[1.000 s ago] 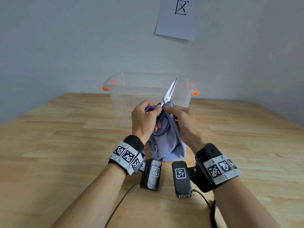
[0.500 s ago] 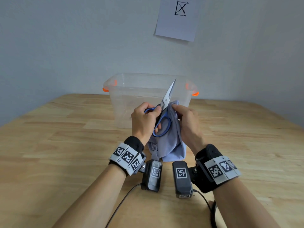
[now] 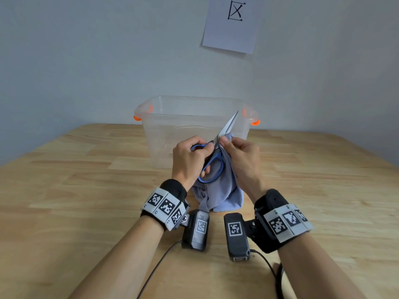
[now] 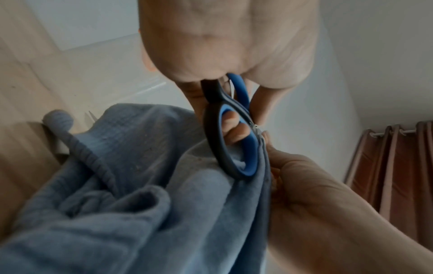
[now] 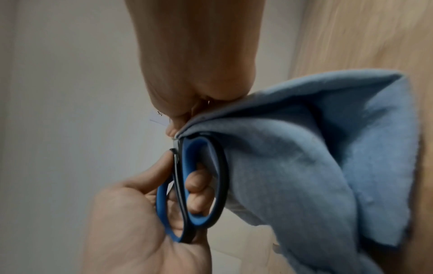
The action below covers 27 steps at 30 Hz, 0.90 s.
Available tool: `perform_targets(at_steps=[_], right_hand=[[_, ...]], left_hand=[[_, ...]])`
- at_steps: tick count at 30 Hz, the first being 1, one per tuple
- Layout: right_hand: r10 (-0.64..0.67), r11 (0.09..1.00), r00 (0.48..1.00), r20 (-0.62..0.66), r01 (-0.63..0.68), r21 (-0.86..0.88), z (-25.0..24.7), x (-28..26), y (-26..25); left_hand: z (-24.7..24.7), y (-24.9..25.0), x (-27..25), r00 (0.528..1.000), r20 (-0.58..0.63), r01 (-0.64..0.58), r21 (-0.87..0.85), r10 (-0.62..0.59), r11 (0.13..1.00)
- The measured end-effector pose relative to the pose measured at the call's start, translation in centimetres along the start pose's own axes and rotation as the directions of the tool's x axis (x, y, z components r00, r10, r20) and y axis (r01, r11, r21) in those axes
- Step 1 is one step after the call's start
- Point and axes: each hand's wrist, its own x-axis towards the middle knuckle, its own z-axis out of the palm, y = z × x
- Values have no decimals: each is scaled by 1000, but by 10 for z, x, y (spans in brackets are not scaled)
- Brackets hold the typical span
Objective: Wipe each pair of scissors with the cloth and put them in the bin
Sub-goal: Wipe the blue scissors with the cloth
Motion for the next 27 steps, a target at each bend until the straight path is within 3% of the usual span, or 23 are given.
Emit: perform_targets(at_steps=[21, 27], right_hand=[[-110, 992, 972, -207, 95, -80, -1, 19, 19], [-121, 980, 984, -127, 98, -173, 0, 16, 18]], left_hand=[[-6, 5, 2, 992, 124, -18, 39, 13, 999], [-6, 4, 2, 996, 85, -13, 29, 10, 1000]])
